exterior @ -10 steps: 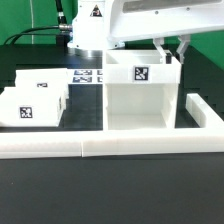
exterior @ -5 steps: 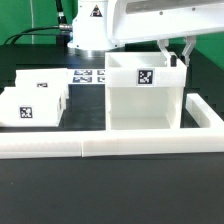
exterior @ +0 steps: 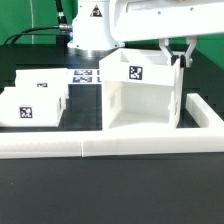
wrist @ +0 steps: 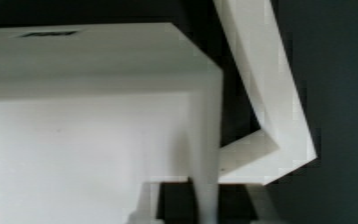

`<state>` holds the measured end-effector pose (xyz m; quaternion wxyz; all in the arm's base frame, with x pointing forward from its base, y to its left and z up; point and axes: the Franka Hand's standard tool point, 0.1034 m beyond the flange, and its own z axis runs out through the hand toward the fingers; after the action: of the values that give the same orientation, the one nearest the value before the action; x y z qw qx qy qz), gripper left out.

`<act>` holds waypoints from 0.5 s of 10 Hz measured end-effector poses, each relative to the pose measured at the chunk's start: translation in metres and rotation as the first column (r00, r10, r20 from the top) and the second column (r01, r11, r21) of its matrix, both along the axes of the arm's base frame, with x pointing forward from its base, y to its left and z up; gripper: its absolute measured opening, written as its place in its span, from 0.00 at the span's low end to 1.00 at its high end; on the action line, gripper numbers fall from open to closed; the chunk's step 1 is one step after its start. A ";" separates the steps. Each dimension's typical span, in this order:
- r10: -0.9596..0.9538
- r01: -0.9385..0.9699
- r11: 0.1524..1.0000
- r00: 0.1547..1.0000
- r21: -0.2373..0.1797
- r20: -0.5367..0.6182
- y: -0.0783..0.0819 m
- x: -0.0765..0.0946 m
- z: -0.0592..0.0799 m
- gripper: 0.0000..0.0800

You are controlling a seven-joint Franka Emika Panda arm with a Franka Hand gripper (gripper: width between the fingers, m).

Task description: Assemble drawer

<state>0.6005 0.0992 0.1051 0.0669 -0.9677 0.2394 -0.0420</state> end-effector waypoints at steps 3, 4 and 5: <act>-0.222 0.223 0.975 0.975 0.017 -0.018 -0.005 0.004 0.001 0.05; -0.289 0.290 0.957 0.957 0.028 -0.022 -0.003 0.005 0.002 0.05; -0.325 0.326 0.945 0.945 0.037 -0.027 -0.001 0.006 0.003 0.05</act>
Offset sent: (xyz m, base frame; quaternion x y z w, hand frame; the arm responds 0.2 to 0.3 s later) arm 0.0000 0.0000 0.0000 0.0000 0.0000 0.1938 0.9810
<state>0.6061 0.0986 0.1082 0.0762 -0.9137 0.3974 -0.0375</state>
